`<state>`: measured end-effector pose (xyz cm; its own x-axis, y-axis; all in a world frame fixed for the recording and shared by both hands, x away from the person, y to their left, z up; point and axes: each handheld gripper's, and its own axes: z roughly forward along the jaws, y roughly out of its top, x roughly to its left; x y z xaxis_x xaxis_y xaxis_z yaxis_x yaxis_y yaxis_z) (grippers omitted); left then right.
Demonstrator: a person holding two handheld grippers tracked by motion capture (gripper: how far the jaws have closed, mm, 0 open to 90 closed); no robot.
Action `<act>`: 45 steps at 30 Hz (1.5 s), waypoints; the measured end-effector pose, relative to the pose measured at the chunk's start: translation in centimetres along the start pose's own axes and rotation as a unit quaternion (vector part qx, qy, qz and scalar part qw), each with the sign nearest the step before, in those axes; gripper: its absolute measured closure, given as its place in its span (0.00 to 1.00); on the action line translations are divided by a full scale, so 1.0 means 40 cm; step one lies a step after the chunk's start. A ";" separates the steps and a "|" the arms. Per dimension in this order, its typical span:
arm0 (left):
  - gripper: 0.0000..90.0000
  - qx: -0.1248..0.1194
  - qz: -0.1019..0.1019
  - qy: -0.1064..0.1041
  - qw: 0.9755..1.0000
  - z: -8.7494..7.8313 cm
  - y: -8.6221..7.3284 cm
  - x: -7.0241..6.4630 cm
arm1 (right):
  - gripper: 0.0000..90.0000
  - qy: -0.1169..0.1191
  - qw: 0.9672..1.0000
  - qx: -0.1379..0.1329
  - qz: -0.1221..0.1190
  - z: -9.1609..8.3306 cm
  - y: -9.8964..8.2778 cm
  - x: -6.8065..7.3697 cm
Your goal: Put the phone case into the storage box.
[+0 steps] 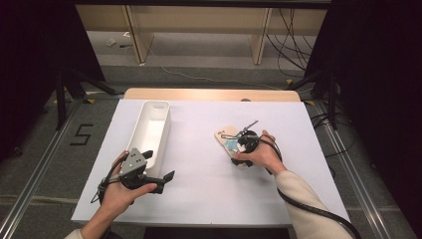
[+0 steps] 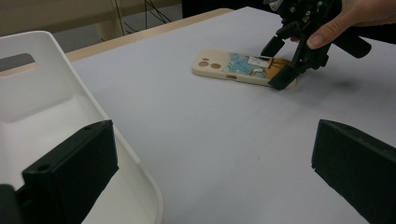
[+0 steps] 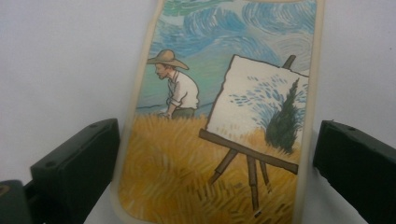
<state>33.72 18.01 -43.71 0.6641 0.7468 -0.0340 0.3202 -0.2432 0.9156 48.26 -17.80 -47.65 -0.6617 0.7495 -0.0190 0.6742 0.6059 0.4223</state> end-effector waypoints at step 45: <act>0.00 -0.001 0.001 -0.001 1.000 -0.001 0.000 -0.002 | 0.12 -0.011 0.999 -0.006 0.031 -0.008 -0.003 0.008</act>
<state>33.64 17.96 -43.69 0.6668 0.7445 -0.0326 0.3174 -0.2441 0.9163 47.85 -17.73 -47.41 -0.6113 0.7913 -0.0117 0.7099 0.5548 0.4338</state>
